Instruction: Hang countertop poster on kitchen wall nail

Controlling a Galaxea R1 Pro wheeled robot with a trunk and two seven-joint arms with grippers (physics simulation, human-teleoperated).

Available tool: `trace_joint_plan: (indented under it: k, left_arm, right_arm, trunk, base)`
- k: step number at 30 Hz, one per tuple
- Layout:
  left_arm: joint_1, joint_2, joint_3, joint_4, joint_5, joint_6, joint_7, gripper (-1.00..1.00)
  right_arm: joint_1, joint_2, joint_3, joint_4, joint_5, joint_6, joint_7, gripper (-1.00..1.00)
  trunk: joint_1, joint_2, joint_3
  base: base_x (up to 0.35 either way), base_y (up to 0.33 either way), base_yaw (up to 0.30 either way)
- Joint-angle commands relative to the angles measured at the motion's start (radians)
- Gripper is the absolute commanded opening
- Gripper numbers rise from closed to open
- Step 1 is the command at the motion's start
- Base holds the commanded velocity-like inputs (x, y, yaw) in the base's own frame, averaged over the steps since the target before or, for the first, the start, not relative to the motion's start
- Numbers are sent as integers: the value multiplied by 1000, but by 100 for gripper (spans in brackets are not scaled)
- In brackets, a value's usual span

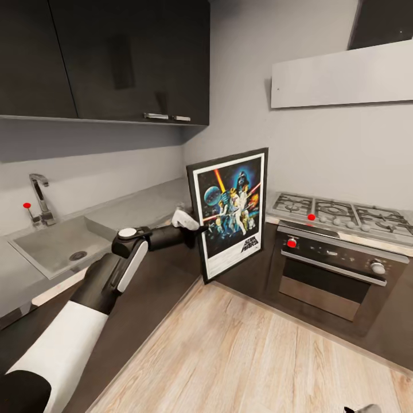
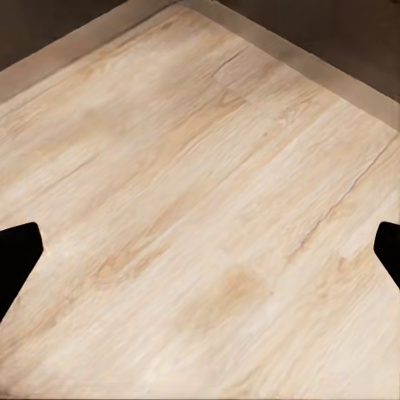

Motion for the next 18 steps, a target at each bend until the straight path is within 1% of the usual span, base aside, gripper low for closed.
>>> trace_joint_plan:
  k: [1,2,5,6,9,10,12,13,14,15,17,18]
  left_arm:
    - [8,6,-1,-2,8,6,-8,-100]
    - [29,16,-1,-4,8,5,-47,-100]
    - [41,21,-1,-1,7,5,-77,-100]
    - [46,23,-1,3,6,5,-89,-100]
    - [53,25,-1,11,6,5,-100,-100]
    - [62,25,-2,24,6,5,-126,-100]
    - [67,26,-3,36,5,6,-165,-100]
    - [69,26,-3,50,5,6,-211,-100]
    - [70,26,-3,57,4,6,-235,-100]
    - [72,27,-2,75,3,6,-293,-100]
    - [73,29,-2,86,2,6,-318,-100]
    - [73,32,-2,97,2,6,-335,-100]
  right_arm:
    - [0,-4,-65,-47,-1,50,96,100]
    - [1,-6,-119,-92,0,92,174,100]
    - [1,-9,-173,-166,0,146,260,100]
    - [1,-9,-194,-217,0,180,301,100]
    - [1,-11,-213,-287,0,227,347,100]
    - [0,-12,-224,-346,1,264,388,100]
    - [-2,-13,-229,-378,1,281,416,100]
    - [-5,-14,-233,-402,1,292,442,100]
    - [-6,-15,-234,-414,1,296,455,100]
    - [-9,-24,-237,-444,0,304,497,100]
    - [-10,-34,-238,-461,-1,308,523,100]
    - [-12,-49,-238,-475,-4,317,545,100]
  trunk:
    - [0,-1,-1]
    - [0,-1,-1]
    - [0,-1,-1]
    - [0,-1,-1]
    - [0,-1,-1]
    - [0,-1,-1]
    - [0,-1,-1]
    - [0,-1,-1]
    - [0,-1,-1]
    - [0,-1,-1]
    - [0,-1,-1]
    - [0,-1,-1]
  base:
    - [0,0,0]
    - [0,0,0]
    - [0,0,0]
    - [0,0,0]
    - [0,0,0]
    - [0,0,0]
    - [0,0,0]
    - [0,0,0]
    - [0,0,0]
    - [0,0,0]
    - [0,0,0]
    - [0,0,0]
